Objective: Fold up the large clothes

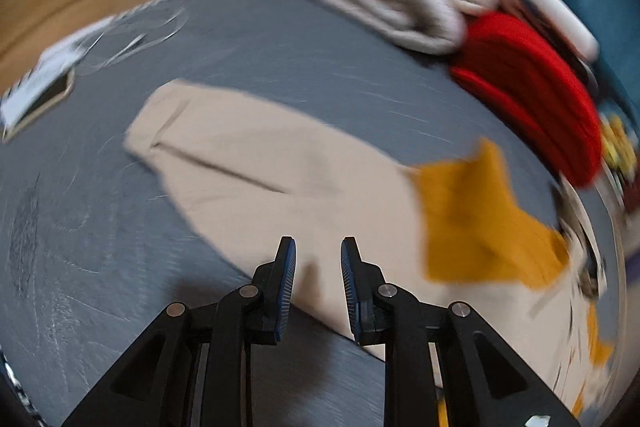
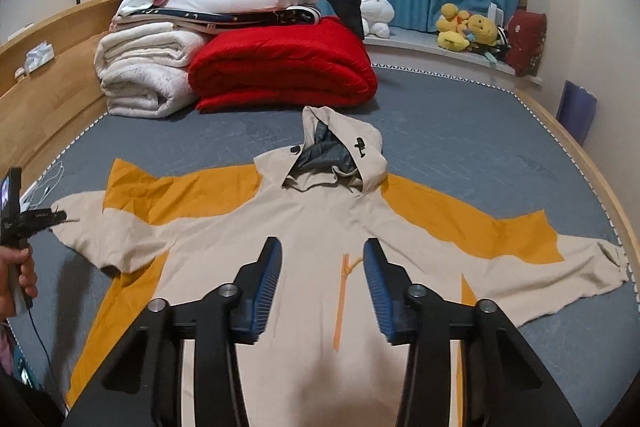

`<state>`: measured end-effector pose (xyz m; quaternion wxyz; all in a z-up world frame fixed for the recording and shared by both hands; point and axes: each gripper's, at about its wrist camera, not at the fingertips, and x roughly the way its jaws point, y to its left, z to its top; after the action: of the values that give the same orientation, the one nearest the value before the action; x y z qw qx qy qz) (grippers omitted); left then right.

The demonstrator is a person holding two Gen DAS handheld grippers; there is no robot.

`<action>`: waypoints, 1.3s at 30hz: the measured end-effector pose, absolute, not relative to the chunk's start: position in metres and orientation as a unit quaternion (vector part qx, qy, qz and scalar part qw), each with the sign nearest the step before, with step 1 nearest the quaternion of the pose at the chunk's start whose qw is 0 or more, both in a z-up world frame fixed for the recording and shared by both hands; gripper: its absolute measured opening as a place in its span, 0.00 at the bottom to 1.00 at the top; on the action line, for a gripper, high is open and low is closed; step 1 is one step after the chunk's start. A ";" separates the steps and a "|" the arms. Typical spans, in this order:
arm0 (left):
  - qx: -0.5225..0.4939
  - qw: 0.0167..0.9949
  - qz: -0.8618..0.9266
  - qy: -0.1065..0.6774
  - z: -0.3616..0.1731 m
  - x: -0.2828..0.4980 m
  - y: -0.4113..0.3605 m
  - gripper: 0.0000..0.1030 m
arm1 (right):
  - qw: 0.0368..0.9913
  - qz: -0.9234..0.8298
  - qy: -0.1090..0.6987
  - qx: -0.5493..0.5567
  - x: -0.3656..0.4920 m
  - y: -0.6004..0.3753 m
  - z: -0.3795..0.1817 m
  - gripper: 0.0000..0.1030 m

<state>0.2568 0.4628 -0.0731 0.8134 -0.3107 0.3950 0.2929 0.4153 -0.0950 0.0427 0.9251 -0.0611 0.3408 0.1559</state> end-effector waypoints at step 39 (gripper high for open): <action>-0.235 0.927 0.146 0.252 0.089 0.302 0.299 0.00 | 0.901 0.106 0.420 -0.012 0.449 -0.142 0.023 0.15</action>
<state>0.3022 0.2986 0.0885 0.9273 -0.2348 0.2520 0.1465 0.4490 -0.1415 0.0225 0.9013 -0.0119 0.4199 0.1062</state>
